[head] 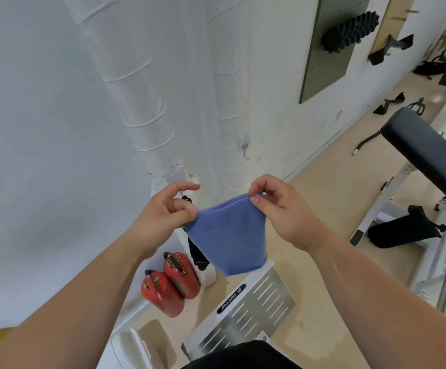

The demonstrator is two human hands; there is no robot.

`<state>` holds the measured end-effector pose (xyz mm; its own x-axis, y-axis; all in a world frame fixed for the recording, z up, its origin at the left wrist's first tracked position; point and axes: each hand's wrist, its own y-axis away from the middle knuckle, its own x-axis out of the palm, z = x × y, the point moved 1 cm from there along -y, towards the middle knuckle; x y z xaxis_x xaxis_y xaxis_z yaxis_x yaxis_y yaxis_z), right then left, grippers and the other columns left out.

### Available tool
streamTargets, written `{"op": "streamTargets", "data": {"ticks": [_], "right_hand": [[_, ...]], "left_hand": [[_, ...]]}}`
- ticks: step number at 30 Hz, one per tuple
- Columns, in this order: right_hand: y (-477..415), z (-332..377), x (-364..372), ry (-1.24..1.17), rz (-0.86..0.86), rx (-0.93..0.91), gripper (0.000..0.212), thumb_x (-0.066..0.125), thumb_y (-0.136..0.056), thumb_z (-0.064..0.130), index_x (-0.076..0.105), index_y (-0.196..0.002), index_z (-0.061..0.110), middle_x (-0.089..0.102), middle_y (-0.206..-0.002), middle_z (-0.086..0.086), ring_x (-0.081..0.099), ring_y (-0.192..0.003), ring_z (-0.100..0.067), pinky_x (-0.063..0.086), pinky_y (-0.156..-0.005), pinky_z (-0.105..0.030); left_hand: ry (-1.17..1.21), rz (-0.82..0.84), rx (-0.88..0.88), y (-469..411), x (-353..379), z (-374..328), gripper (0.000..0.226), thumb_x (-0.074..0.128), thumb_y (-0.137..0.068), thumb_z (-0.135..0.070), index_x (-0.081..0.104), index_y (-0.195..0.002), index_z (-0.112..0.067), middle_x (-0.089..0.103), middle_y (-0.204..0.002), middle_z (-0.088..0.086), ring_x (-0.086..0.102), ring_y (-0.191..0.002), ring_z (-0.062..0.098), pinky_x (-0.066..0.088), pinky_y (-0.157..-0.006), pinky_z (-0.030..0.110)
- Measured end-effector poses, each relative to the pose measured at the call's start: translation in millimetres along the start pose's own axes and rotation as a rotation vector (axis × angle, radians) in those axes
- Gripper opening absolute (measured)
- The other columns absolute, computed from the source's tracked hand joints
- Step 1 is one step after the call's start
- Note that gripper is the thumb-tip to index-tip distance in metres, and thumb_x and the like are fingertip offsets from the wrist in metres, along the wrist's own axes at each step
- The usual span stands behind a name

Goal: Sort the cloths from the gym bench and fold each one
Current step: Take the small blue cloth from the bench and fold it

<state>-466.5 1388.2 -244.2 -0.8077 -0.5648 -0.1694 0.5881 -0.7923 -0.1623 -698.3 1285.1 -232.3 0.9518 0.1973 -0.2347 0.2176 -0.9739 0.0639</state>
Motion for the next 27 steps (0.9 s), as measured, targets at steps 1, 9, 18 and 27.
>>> {"op": "streamTargets", "data": {"ticks": [1, 9, 18, 27], "right_hand": [[-2, 4, 2, -0.012, 0.026, -0.004, 0.019, 0.053, -0.100, 0.001, 0.059, -0.089, 0.016, 0.053, -0.078, 0.000, 0.045, -0.066, -0.017, 0.037, -0.061, -0.023], [-10, 11, 2, -0.132, -0.027, -0.049, 0.032, 0.049, -0.091, -0.016, 0.063, -0.072, 0.006, 0.067, -0.089, -0.013, 0.068, -0.081, -0.018, 0.053, -0.077, -0.030], [-1, -29, -8, -0.251, 0.014, 0.113, 0.041, 0.058, -0.089, -0.010, 0.079, -0.077, 0.023, 0.077, -0.094, 0.000, 0.068, -0.095, -0.012, 0.051, -0.091, -0.030], [2, -81, 14, 0.151, 0.264, 0.162, 0.032, 0.076, -0.082, 0.001, 0.077, -0.102, 0.026, 0.071, -0.109, 0.014, 0.063, -0.099, 0.012, 0.046, -0.085, -0.009]], "left_hand": [[-0.039, 0.080, 0.001, -3, -1, -7, 0.054, 0.069, -0.088, -0.002, 0.057, -0.130, -0.033, 0.074, -0.096, 0.006, 0.067, -0.082, 0.020, 0.050, -0.080, 0.033], [-0.320, 0.378, 0.180, -20, 37, -42, 0.041, 0.058, -0.094, -0.001, 0.052, -0.119, -0.034, 0.066, -0.107, 0.008, 0.059, -0.078, 0.035, 0.051, -0.075, 0.045], [-0.590, 0.267, 0.235, -37, 53, -50, 0.052, 0.044, -0.084, 0.013, 0.075, -0.081, -0.029, 0.067, -0.092, -0.013, 0.059, -0.089, 0.000, 0.040, -0.079, 0.008], [-0.543, -0.085, 0.221, -51, 12, -56, 0.054, 0.038, -0.090, 0.011, 0.076, -0.098, -0.026, 0.066, -0.101, -0.005, 0.058, -0.086, -0.004, 0.041, -0.078, 0.009]]}}
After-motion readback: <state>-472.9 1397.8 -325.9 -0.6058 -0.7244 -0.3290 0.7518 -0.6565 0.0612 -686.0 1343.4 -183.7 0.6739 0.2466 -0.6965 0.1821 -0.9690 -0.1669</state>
